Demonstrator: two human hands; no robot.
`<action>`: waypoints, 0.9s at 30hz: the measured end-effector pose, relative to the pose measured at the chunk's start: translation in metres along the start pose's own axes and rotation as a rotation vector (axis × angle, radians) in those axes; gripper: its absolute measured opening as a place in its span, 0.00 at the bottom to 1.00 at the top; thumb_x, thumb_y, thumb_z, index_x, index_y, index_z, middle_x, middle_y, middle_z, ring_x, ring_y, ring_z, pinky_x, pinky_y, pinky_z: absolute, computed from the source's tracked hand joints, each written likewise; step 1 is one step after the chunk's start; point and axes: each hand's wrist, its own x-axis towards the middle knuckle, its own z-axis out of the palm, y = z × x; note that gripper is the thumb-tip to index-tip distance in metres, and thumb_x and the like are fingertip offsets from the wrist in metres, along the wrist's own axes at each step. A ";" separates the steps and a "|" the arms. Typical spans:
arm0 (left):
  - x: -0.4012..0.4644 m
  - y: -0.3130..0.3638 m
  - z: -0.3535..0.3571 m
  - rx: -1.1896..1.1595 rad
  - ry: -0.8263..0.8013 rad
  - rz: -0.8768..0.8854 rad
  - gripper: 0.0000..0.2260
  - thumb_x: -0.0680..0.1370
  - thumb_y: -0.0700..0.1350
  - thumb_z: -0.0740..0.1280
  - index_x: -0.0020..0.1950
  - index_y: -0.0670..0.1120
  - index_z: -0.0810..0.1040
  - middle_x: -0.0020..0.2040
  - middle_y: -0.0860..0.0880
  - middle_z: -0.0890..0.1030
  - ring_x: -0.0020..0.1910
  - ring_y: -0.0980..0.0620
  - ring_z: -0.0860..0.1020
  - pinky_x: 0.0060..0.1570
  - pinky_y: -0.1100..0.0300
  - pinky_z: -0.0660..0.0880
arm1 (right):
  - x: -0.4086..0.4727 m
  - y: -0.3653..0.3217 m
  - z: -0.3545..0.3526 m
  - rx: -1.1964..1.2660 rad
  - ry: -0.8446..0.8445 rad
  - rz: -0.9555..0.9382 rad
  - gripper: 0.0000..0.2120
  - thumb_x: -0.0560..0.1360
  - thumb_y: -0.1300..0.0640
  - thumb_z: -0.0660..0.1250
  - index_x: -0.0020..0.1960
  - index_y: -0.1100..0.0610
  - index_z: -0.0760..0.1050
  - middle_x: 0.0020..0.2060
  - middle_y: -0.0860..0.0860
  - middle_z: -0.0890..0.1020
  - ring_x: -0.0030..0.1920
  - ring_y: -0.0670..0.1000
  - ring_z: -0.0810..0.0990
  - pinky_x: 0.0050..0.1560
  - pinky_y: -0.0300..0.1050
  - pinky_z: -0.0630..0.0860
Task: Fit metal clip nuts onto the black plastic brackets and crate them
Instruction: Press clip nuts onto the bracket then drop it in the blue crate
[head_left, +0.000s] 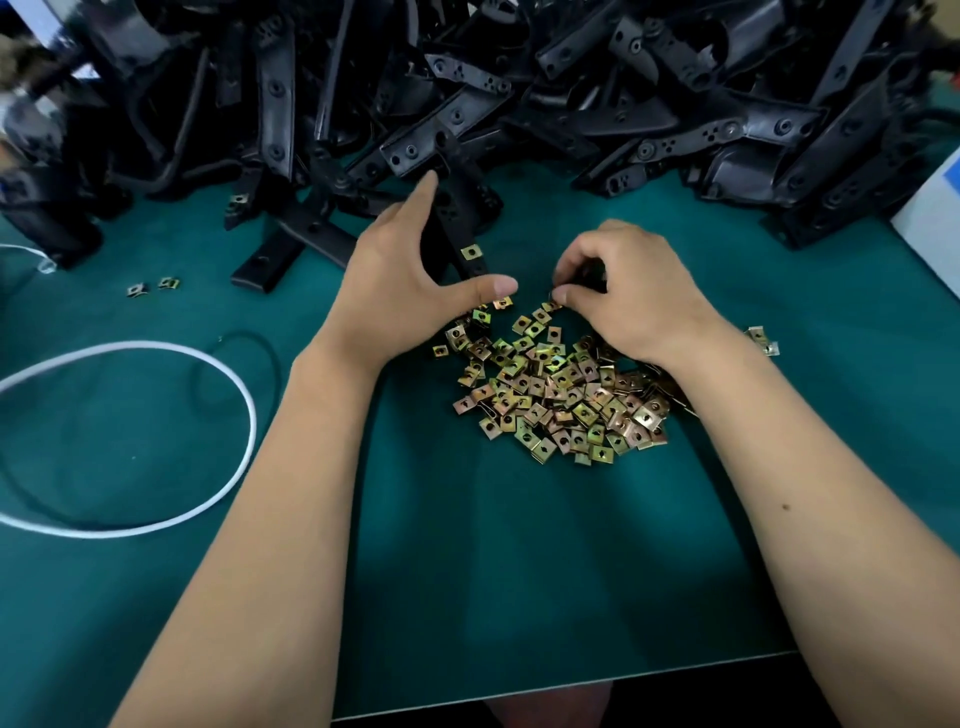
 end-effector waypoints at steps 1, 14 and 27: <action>-0.001 0.002 0.001 -0.003 -0.017 0.015 0.56 0.64 0.69 0.77 0.84 0.48 0.58 0.79 0.48 0.68 0.79 0.53 0.63 0.71 0.64 0.59 | -0.001 -0.001 0.000 -0.008 0.000 -0.008 0.05 0.77 0.53 0.74 0.45 0.46 0.79 0.46 0.45 0.78 0.51 0.50 0.76 0.62 0.62 0.73; -0.010 0.029 0.007 0.023 -0.156 0.156 0.59 0.58 0.72 0.75 0.83 0.46 0.61 0.77 0.48 0.71 0.77 0.52 0.67 0.72 0.66 0.60 | -0.001 -0.009 0.013 0.519 0.224 -0.034 0.04 0.75 0.56 0.76 0.50 0.54 0.86 0.39 0.45 0.87 0.42 0.42 0.84 0.49 0.38 0.79; -0.012 0.033 0.007 -0.066 -0.109 0.181 0.57 0.59 0.70 0.78 0.81 0.47 0.65 0.76 0.51 0.72 0.75 0.60 0.67 0.67 0.80 0.56 | -0.001 -0.007 0.008 0.999 0.213 0.136 0.02 0.78 0.59 0.73 0.48 0.57 0.84 0.38 0.54 0.88 0.34 0.48 0.77 0.41 0.39 0.76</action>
